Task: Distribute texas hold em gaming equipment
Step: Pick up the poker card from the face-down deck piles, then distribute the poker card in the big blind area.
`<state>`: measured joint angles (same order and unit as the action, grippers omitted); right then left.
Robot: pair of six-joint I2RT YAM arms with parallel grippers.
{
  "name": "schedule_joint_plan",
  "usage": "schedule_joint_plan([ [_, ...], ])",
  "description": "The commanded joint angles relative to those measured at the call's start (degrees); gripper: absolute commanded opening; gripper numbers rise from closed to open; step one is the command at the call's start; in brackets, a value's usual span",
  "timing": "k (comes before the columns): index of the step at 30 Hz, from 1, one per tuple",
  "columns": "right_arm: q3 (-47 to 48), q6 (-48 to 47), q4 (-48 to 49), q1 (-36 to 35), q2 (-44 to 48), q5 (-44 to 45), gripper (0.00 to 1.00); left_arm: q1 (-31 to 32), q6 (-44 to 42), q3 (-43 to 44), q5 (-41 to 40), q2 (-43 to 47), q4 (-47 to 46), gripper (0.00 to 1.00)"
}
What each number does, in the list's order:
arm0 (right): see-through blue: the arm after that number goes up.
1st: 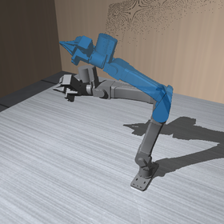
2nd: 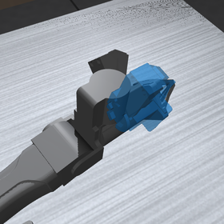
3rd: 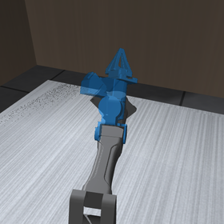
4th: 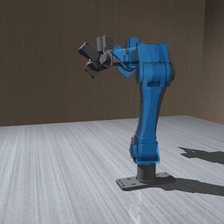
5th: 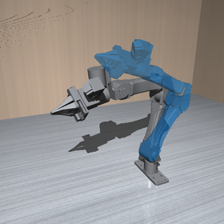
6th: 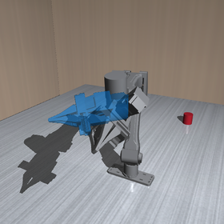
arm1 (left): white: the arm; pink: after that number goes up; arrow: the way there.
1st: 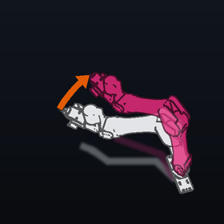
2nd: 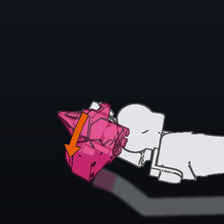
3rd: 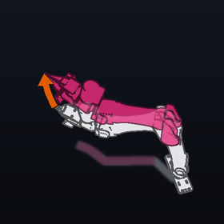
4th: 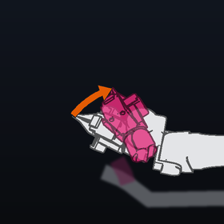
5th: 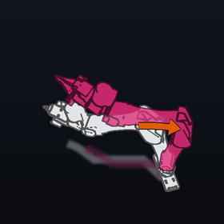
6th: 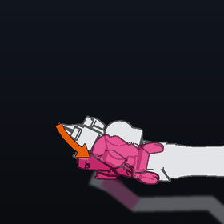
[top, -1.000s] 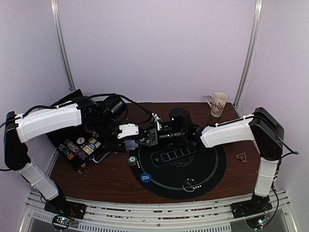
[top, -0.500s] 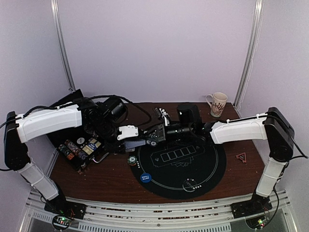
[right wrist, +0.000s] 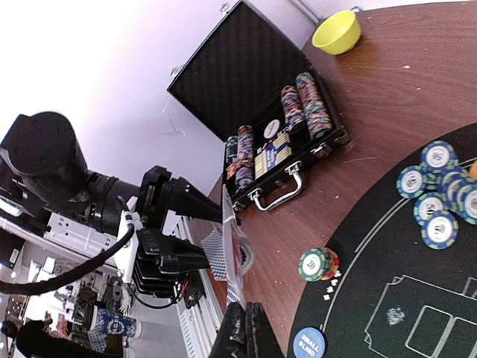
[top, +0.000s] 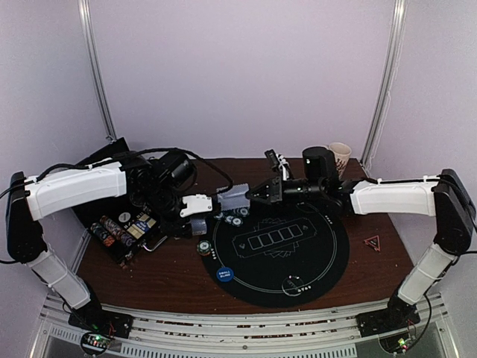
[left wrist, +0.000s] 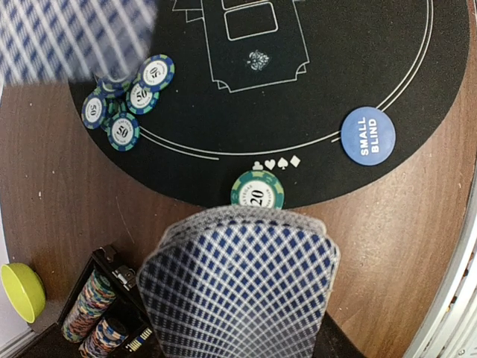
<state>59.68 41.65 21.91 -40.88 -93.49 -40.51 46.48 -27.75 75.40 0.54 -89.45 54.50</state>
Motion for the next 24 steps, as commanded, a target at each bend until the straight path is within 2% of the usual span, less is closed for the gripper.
schedule_joint_plan([
  [1,-3.0,2.7,-2.7,6.4,4.0,2.3,0.0,-0.4,0.1,-0.2,0.0,1.8,-1.1,0.48],
  [6,-4.7,6.6,-1.5,12.9,4.4,8.5,0.0,-0.4,0.1,-0.1,-0.1,1.9,-1.1,0.48],
  [10,-4.6,9.7,0.3,14.8,1.4,14.9,0.0,-0.4,0.0,-0.5,-0.1,2.2,-1.1,0.48],
  [13,-5.9,14.6,5.6,15.1,-1.8,21.1,0.0,-0.4,0.1,-0.6,0.1,2.4,-1.1,0.48],
  [18,-0.8,19.1,8.2,14.5,-11.2,26.8,0.0,-0.4,0.2,-0.8,0.4,2.4,-1.3,0.47],
  [24,6.0,19.2,4.9,13.0,-20.7,33.0,0.0,-0.4,0.4,-0.8,0.3,2.7,-1.4,0.47],
])
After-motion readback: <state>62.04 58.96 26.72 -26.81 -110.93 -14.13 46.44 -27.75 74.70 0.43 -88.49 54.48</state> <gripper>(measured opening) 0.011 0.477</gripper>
